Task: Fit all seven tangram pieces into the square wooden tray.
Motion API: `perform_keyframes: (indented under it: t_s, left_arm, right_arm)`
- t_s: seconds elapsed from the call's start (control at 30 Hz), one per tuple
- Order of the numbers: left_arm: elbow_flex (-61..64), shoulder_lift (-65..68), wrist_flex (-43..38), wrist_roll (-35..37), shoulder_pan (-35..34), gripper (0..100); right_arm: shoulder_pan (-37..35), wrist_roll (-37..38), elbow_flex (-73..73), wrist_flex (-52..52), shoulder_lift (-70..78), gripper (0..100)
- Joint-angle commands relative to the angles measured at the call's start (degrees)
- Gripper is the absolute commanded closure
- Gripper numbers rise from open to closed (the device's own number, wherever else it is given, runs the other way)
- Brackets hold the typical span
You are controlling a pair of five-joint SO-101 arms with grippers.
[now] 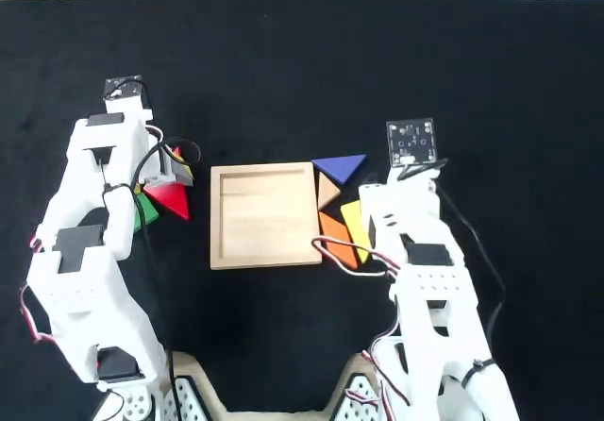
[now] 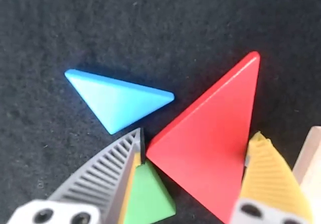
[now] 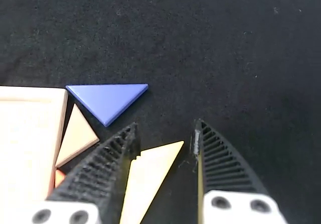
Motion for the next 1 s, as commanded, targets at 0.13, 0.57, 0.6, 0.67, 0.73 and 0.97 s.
perform_keyframes:
  t_s: [0.13,0.57,0.6,0.67,0.73,0.97]
  left_arm:
    - [0.4,-2.2,0.0,0.7,1.7,68]
    - [0.3,-2.1,0.1,2.3,1.8,68]
    - [0.2,-2.1,0.1,2.5,1.8,68]
    - [0.2,-2.1,0.0,2.7,2.5,68]
    - [0.3,-2.1,0.0,2.7,3.4,68]
    - [0.3,-2.1,-0.3,2.7,5.3,78]
  right_arm:
    - [-1.0,0.5,-0.1,-1.8,0.3,81.9]
    - [-3.6,0.5,0.5,-1.9,0.3,81.9]
    - [-3.6,0.5,0.5,-1.9,0.3,81.9]
    - [-3.6,0.5,0.5,-1.9,0.3,81.9]
    - [-3.6,0.5,0.5,-1.9,0.3,81.9]
    - [-3.6,0.5,0.6,-1.9,0.3,81.9]
